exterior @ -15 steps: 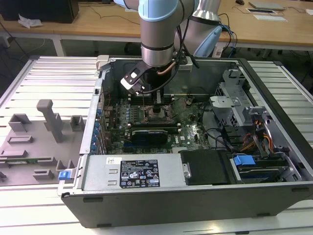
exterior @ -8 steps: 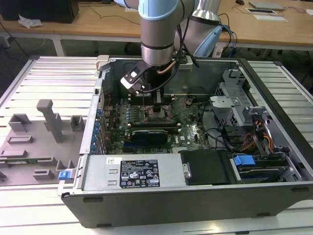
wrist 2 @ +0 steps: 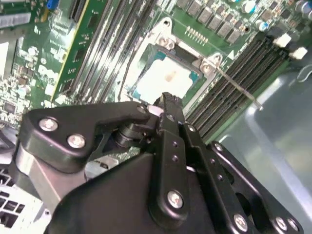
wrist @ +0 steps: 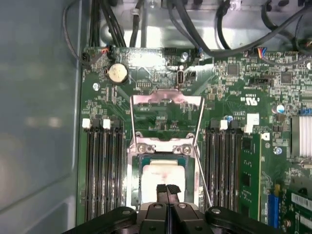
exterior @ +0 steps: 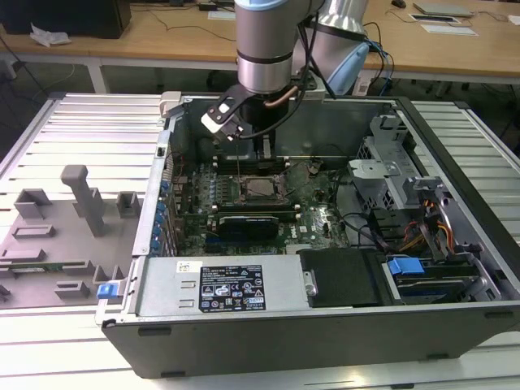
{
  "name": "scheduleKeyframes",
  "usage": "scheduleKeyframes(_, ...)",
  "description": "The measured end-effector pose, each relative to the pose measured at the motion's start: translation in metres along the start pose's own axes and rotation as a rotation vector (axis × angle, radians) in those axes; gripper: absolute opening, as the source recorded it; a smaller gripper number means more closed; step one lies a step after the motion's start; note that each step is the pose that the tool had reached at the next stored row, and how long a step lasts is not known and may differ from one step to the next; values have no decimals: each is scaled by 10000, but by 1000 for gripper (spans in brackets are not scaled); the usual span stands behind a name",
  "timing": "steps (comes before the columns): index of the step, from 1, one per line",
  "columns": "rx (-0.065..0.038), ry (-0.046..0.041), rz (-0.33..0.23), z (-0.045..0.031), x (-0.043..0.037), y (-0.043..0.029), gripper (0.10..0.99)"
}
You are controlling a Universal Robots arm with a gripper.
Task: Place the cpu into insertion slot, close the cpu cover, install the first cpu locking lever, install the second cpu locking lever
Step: 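Place the cpu into insertion slot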
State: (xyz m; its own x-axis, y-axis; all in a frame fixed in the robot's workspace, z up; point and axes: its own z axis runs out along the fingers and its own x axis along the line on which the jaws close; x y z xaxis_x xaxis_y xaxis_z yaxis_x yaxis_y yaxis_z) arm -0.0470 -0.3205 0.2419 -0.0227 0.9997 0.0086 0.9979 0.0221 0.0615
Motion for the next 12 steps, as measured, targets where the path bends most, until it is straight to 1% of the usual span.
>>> scheduleKeyframes(1,1,-1,-2,0,-1,14,106)
scheduleKeyframes(4,1,-1,3,-17,0,17,106)
scheduleKeyframes(6,-1,0,2,-102,0,23,106)
scheduleKeyframes(7,0,-2,1,-167,1,27,106)
scheduleKeyframes(8,0,-2,2,-191,1,28,106)
scheduleKeyframes(9,1,-3,2,-206,1,29,106)
scheduleKeyframes(12,-1,0,2,-207,2,29,106)
